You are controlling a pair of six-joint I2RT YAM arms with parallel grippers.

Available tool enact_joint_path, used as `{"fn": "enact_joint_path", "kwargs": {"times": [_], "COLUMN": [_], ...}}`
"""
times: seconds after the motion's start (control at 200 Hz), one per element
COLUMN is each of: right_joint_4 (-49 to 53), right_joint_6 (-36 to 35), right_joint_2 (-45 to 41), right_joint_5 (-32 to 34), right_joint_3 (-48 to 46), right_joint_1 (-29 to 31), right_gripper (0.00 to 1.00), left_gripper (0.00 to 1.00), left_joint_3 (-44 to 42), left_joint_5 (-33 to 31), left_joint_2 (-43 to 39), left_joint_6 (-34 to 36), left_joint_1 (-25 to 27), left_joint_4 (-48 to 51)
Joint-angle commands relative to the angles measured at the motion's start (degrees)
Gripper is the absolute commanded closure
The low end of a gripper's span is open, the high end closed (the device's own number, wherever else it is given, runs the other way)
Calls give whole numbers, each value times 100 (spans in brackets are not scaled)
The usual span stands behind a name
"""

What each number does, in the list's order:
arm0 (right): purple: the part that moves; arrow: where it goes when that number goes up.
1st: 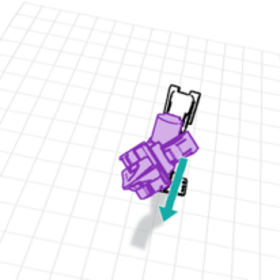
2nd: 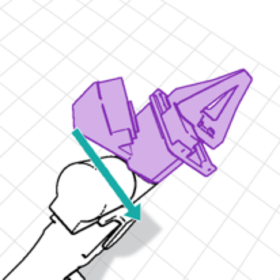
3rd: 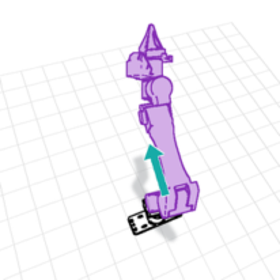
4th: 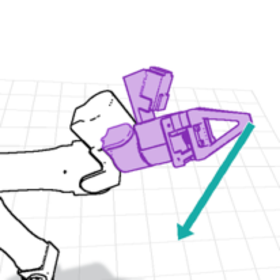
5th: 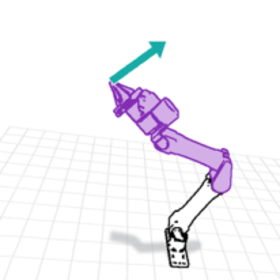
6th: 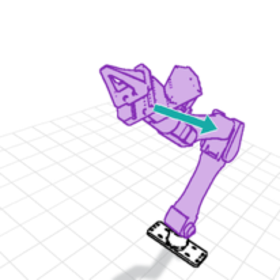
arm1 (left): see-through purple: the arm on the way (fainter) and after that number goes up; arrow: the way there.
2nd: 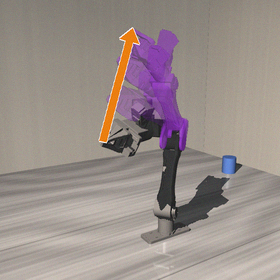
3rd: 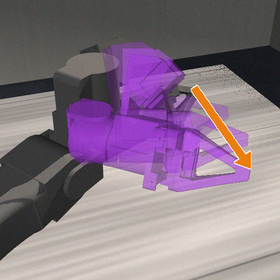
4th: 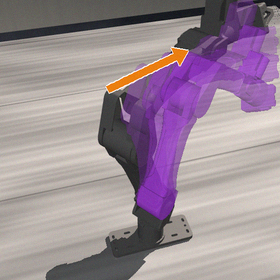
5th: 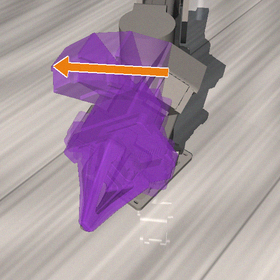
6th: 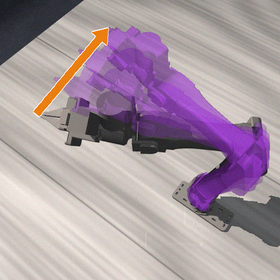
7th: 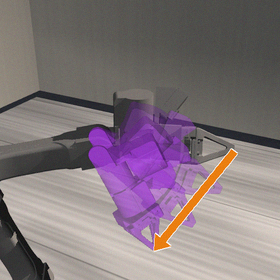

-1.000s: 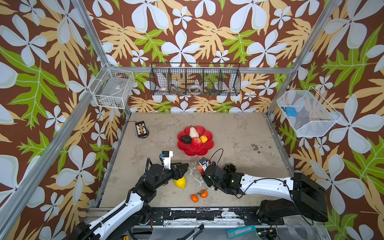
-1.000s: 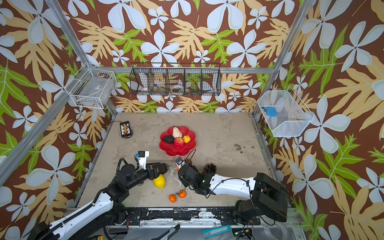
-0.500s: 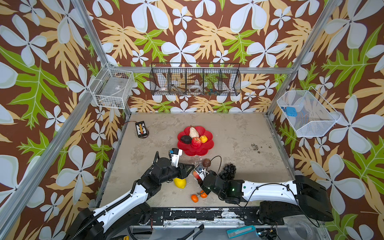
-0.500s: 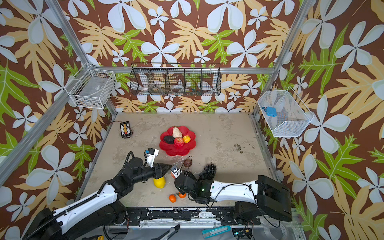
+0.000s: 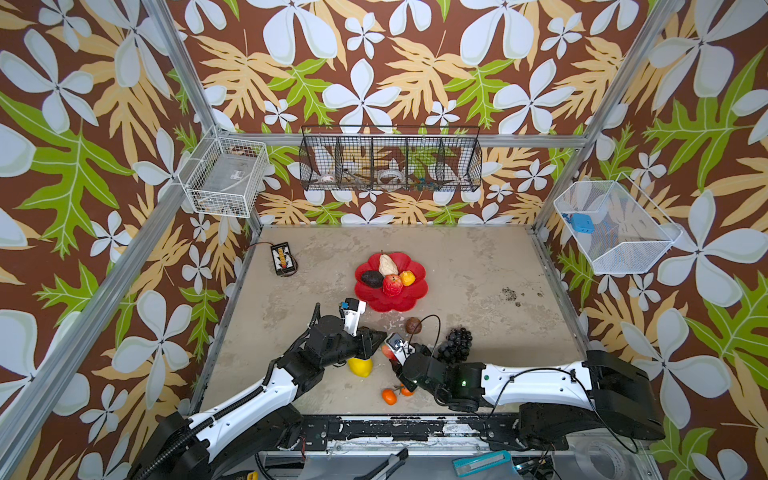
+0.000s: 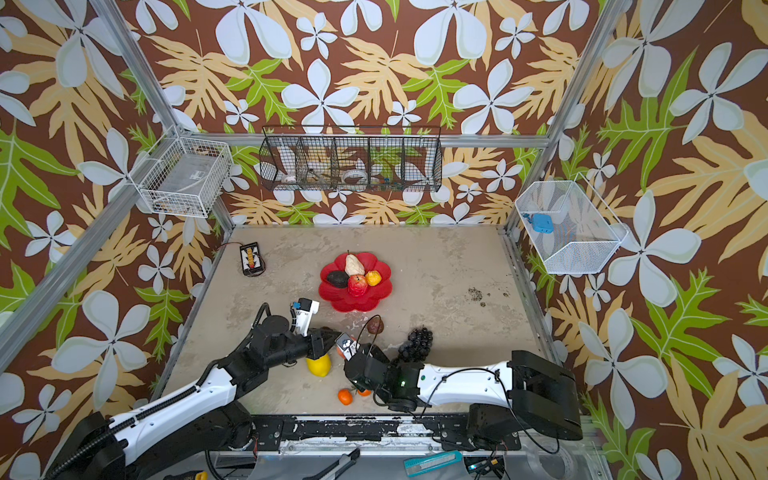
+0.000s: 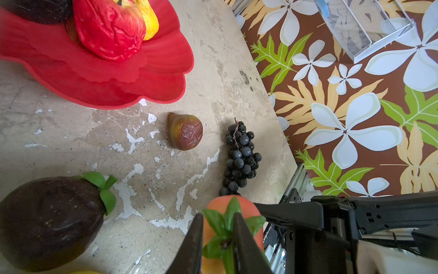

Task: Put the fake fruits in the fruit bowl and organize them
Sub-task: 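Carry the strawberry toward the left gripper while the left gripper reaches for it, then close the left gripper on the strawberry while the right gripper holds it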

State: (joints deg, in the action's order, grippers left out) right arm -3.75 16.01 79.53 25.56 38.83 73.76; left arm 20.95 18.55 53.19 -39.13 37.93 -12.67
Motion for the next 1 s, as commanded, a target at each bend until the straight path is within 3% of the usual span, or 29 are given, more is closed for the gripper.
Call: {"fn": "enact_joint_path", "kwargs": {"times": [0.0,0.621,0.996], "right_joint_4": [-101,-96,-92], "right_joint_6": [-1,16,-88], "right_joint_2": [50,138,-377], "right_joint_5": [133,224,271], "right_joint_3": [55,109,-139], "right_joint_1": [-2,-2,3], "right_gripper": [51,48,29], "left_gripper": [77,97,100], "left_joint_3": [30,50,165], "left_joint_5": [75,106,-102], "left_joint_2": [20,23,22], "left_joint_6": [-63,11,81], "left_joint_1": [12,74,76], "left_joint_4": [-34,-105,-88]}}
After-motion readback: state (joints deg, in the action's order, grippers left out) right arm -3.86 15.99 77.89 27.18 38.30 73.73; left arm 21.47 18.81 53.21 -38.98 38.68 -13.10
